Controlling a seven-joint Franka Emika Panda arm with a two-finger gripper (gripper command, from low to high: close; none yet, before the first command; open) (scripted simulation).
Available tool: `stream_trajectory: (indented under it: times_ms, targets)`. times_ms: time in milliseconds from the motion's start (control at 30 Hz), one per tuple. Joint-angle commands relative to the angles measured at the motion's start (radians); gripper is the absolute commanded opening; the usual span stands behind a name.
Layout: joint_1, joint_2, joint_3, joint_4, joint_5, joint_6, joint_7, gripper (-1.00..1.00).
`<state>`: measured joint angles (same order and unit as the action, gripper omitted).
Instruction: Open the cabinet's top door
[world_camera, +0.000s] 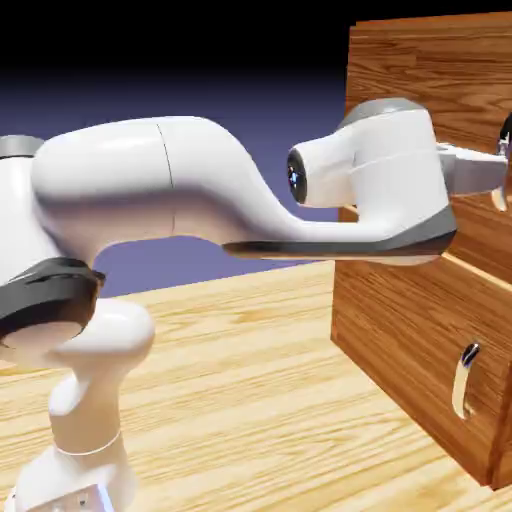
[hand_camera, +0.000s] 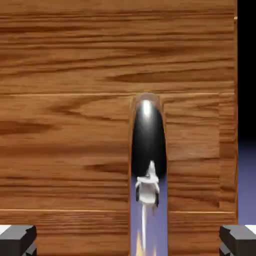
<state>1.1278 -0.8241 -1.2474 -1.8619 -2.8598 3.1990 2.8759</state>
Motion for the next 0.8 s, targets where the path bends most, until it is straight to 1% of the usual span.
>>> stream_trajectory:
  times_ms: [0, 167, 200, 233, 767]
  targets:
    - [0.036, 0.007, -0.025, 0.027, 0.001, 0.0, 0.0, 0.0]
    - [0.205, 0.039, -0.142, 0.15, 0.004, -0.002, -0.003, 0.0]
    - [0.205, 0.039, -0.142, 0.151, 0.004, -0.002, -0.003, -1.0]
    - [0.205, 0.039, -0.142, 0.151, 0.004, -0.002, -0.003, -1.0]
    - [-0.375, 0.094, 0.268, -0.262, 0.163, -0.203, 0.021, -1.0]
